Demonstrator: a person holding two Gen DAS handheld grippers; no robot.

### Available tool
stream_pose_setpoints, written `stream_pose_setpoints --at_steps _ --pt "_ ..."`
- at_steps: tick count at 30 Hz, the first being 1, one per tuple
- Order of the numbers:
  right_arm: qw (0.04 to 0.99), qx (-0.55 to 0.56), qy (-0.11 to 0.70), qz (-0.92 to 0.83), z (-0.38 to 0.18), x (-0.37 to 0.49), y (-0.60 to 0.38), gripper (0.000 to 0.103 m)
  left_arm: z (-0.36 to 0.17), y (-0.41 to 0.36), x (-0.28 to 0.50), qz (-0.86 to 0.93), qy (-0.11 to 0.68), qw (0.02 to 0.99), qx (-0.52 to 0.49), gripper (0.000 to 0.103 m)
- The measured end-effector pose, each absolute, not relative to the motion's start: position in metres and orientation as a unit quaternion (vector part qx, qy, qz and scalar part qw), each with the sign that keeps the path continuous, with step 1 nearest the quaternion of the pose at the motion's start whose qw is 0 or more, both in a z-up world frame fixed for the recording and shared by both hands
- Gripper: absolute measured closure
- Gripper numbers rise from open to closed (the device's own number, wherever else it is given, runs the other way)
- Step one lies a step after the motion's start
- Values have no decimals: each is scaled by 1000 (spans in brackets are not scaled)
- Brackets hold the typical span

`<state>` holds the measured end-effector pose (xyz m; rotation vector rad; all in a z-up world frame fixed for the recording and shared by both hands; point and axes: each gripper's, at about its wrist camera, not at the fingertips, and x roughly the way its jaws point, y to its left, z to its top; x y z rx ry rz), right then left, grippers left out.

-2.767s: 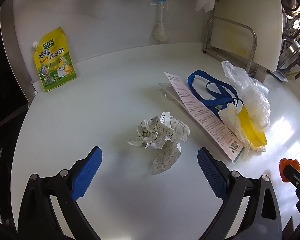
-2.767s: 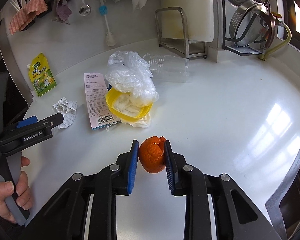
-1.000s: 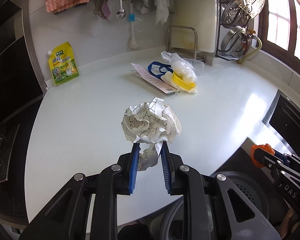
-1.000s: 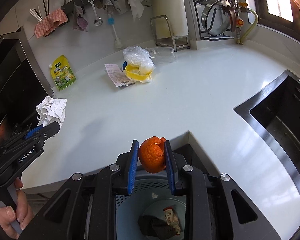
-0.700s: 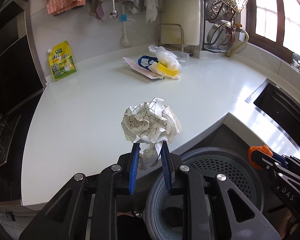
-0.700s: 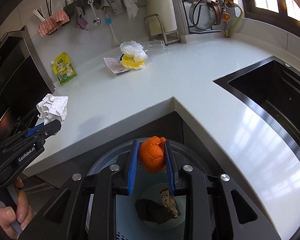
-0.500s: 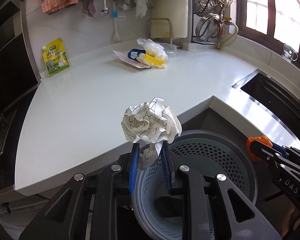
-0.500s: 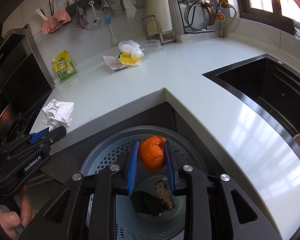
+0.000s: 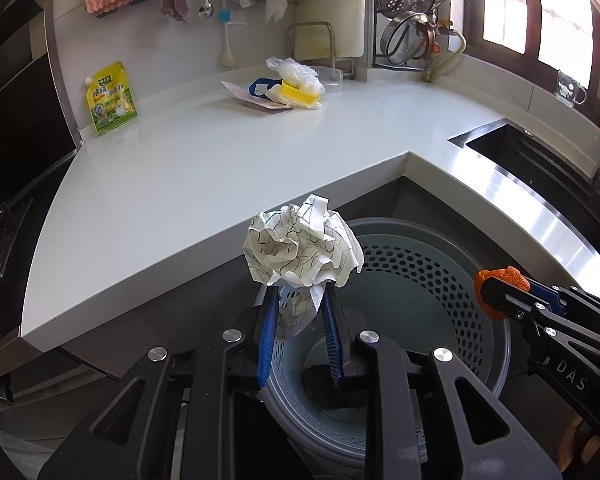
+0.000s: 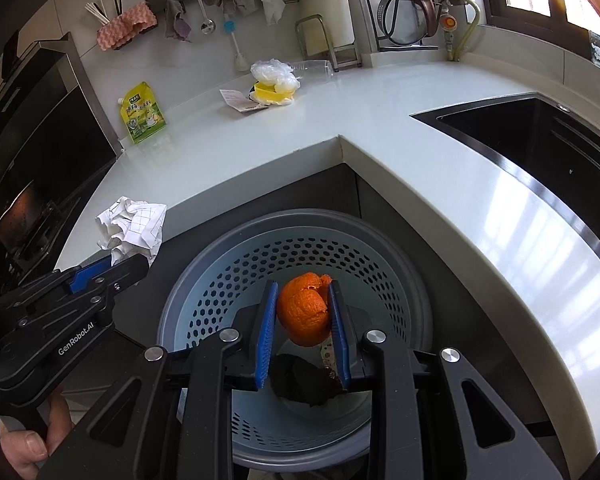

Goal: Collect trash
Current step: 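Carry paper and peel over the bin and open both tools to drop them, then raise both open tools from the bin toward the counter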

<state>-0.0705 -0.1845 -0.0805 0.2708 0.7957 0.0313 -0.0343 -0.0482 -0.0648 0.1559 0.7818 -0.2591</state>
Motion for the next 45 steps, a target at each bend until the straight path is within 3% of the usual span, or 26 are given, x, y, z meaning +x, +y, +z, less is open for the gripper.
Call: stream_pose_setpoints --at_steps 19,20,22,23,24,45 --pt "904 134 405 16 -98 -61 -181 77 -86 -43 -27 -122 411 901 69 73" --pt "904 134 406 14 -99 -61 -182 75 -86 -43 -27 -122 411 901 68 72" --pt "905 137 404 9 -98 -61 -183 64 -86 -43 -27 -122 410 901 67 54" --pt "906 139 400 7 -98 -61 -185 52 -86 -42 -27 -122 408 902 66 51" --pt "907 142 397 5 -97 -61 -186 48 -86 -42 -27 -121 408 902 67 50" --pt "906 153 395 6 -99 -58 -197 48 -90 -45 -17 -127 416 898 63 42"
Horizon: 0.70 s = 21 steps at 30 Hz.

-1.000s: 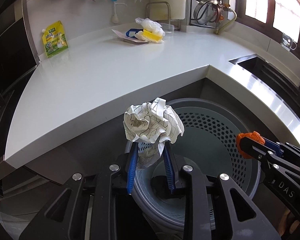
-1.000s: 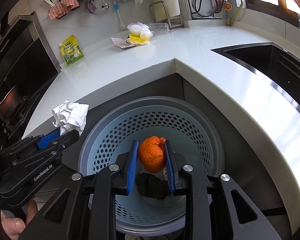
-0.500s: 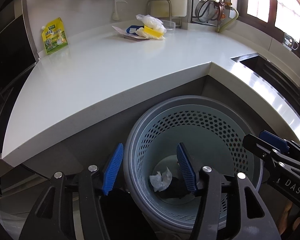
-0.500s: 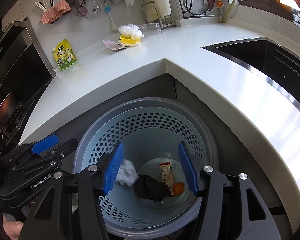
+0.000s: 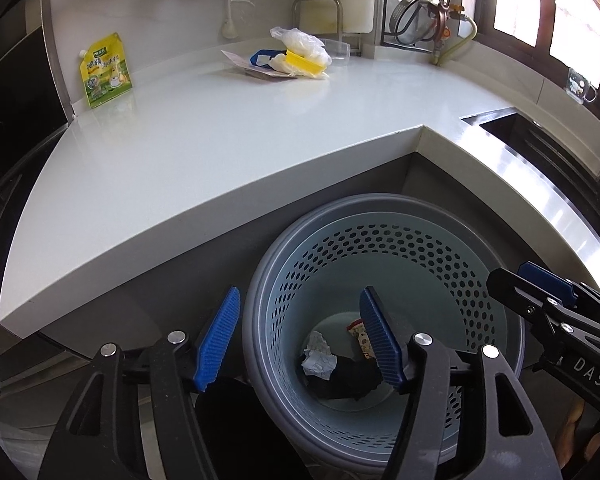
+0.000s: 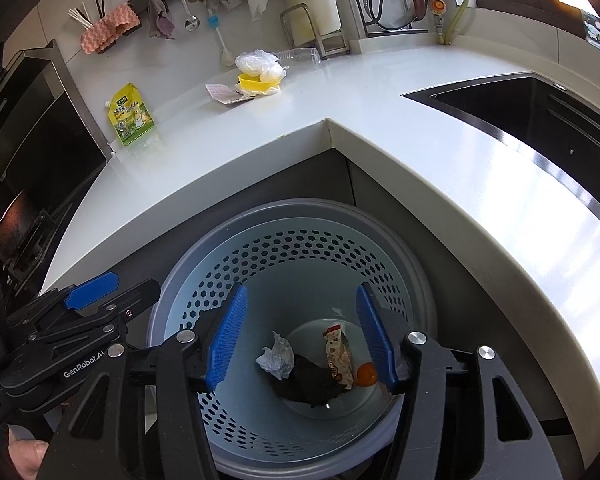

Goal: Collect trash
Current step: 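Raise both open tools from the bin toward the counter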

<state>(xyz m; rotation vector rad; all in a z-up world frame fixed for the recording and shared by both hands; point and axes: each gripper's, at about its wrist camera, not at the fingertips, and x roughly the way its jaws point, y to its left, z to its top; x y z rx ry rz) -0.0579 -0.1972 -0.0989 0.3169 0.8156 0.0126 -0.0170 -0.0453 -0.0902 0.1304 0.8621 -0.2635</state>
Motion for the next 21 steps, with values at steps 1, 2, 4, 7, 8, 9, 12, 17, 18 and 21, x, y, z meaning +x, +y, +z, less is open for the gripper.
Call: stream_pose_setpoints --at_steps 1,2,4,7,8,9,12,17,18,21 --pt "906 153 395 6 -99 -58 -197 48 -90 -46 -17 -128 416 898 63 42" --pt "906 154 395 6 -99 -57 -197 48 -91 -46 -16 -129 416 898 63 42" --pt "905 155 395 7 -99 -57 -197 48 -91 -47 -15 -130 416 898 63 41" --pt "904 156 397 9 -101 -53 -197 48 -92 -48 -13 -130 417 897 66 40" --pt "904 157 397 10 -101 -53 -197 48 -92 -49 -12 -130 417 897 67 40" --pt "904 157 397 10 -101 -52 -197 48 -91 -49 -12 -130 417 897 66 40" --pt "904 156 398 9 -102 -50 -198 48 -90 -48 -10 -129 415 898 66 38" --pt "905 154 395 9 -98 -50 -199 48 -88 -46 -8 -129 417 897 65 34" --pt "906 154 393 10 -96 -50 -199 48 -87 -46 -8 -129 417 897 64 34" --pt "912 150 381 11 -87 -50 -200 48 -79 -43 -7 -131 412 900 60 31"
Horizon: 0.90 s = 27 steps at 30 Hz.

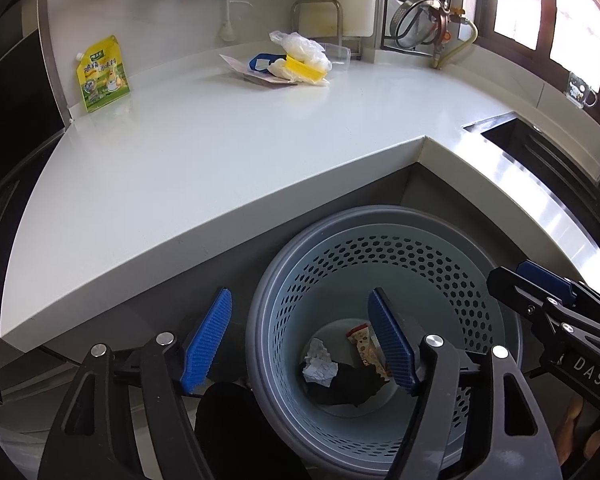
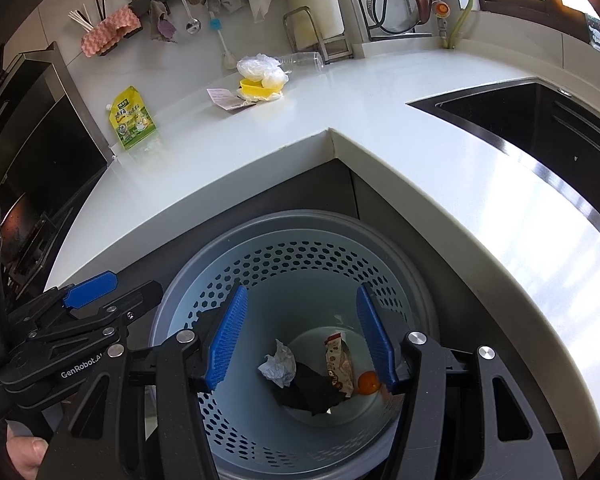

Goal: Collect trash
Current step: 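Raise both open tools from the bin toward the counter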

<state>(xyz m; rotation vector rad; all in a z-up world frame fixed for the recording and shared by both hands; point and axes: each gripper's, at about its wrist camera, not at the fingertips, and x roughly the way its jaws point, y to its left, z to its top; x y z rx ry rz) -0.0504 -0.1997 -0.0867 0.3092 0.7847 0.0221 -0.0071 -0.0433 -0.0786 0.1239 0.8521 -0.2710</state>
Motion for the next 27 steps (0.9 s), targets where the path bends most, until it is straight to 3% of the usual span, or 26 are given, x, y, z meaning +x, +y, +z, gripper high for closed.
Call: stream_pose_setpoints --at_steps 3,12,16,27 --pt "919 145 367 10 -74 -50 -201 48 -65 -40 -7 -134 395 907 55 24" --pt "927 144 345 18 -51 -30 -207 46 -30 -33 12 -139 355 923 49 20" --pt "932 141 334 21 -40 -15 -209 46 -13 -28 26 -138 334 932 43 12" --pt "938 119 326 22 -22 44 -213 43 7 -8 90 -112 311 943 28 8"
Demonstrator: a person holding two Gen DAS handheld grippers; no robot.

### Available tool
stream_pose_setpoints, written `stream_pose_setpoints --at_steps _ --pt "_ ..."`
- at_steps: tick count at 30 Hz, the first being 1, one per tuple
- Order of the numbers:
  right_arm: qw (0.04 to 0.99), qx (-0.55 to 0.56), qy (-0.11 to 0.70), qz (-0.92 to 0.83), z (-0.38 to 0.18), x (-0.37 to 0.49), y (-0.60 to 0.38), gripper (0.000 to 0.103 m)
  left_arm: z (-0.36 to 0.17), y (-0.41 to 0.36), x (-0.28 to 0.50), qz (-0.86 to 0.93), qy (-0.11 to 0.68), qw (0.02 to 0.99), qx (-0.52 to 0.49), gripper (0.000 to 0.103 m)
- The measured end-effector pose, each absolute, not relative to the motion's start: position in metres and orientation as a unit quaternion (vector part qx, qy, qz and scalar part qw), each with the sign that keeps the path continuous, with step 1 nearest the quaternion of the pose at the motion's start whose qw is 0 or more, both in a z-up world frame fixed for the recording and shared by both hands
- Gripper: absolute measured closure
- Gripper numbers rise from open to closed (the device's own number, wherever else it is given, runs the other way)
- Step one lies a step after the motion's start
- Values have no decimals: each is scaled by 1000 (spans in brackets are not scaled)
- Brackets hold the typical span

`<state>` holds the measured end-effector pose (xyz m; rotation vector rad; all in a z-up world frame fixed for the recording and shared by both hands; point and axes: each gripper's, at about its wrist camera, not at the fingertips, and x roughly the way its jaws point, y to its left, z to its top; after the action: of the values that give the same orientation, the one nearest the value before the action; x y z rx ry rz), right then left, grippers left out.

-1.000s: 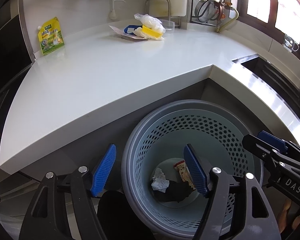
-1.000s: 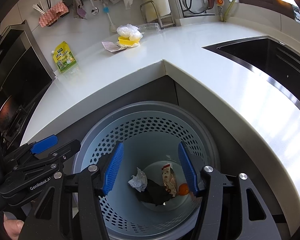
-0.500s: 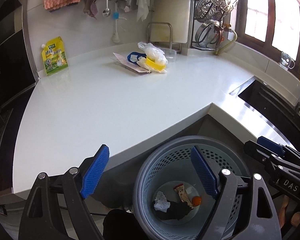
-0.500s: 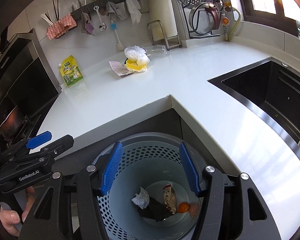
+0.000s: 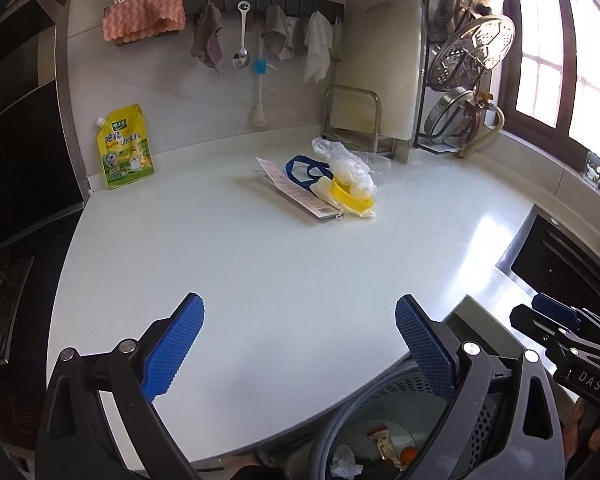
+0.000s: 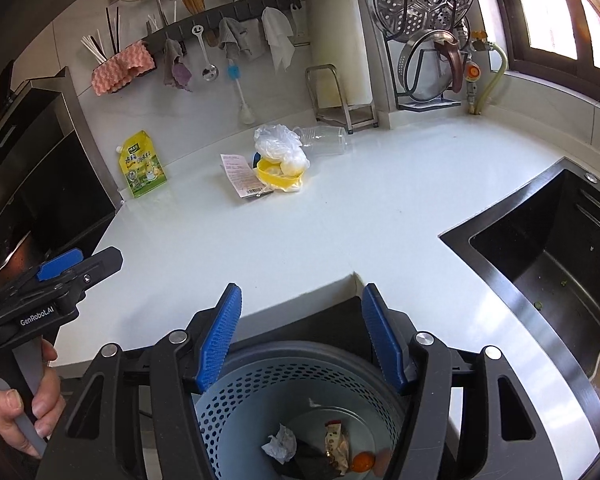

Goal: Collect trash
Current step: 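Raise both open tools from the bin toward the counter, then grasp the yellow lid with the left tool while the right tool grasps the plastic bag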

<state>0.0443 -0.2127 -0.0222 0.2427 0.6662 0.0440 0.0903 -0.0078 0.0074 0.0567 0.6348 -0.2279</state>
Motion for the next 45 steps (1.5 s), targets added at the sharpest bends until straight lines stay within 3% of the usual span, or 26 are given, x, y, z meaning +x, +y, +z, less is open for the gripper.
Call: stream_pose_setpoints --at_steps 17,27,45 --pt "938 88 332 40 -11 175 -218 43 12 -2 201 -69 318 945 18 8" --pt "932 86 347 60 -8 258 -214 36 -1 -6 258 -46 335 941 11 7" --pt "922 55 376 73 -20 345 -187 29 -25 5 294 -21 355 934 9 7"
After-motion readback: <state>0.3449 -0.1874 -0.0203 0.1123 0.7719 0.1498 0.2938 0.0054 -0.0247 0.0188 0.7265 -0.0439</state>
